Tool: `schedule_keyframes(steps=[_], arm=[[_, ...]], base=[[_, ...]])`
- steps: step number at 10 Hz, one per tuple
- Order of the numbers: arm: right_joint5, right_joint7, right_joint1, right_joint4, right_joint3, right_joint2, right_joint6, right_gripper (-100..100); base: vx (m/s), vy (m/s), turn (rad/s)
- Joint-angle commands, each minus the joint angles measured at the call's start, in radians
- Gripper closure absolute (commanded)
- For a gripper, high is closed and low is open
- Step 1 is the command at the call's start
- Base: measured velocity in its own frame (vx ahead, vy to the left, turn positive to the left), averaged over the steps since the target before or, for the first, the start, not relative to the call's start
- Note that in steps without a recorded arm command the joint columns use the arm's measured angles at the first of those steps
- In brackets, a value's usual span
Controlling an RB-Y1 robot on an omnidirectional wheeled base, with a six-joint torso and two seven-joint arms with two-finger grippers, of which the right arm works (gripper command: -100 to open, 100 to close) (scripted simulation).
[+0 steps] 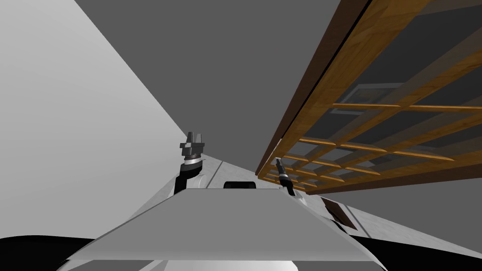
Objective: Pull the door open
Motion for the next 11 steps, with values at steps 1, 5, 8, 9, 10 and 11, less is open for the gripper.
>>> schedule_keyframes(steps=[1,5,8,9,10,11], arm=[[-0.007,-0.039,-0.004,0.009,0.007,0.003,-0.002,100],[-0.035,-0.122,-0.008,0.007,0.024,0.004,0.003,100],[-0.063,-0.206,-0.012,0.005,0.041,0.005,0.008,100],[-0.078,-0.239,-0.014,0.004,0.05,0.005,0.01,100],[-0.078,-0.247,-0.014,0.004,0.05,0.005,0.01,100],[-0.093,-0.285,-0.016,0.003,0.059,0.005,0.013,100]], base=[[-0.042,-0.021,0.03],[-0.038,-0.015,0.029],[-0.05,-0.023,0.049],[-0.043,-0.014,0.037],[-0.032,-0.013,0.025],[-0.042,-0.021,0.042]])
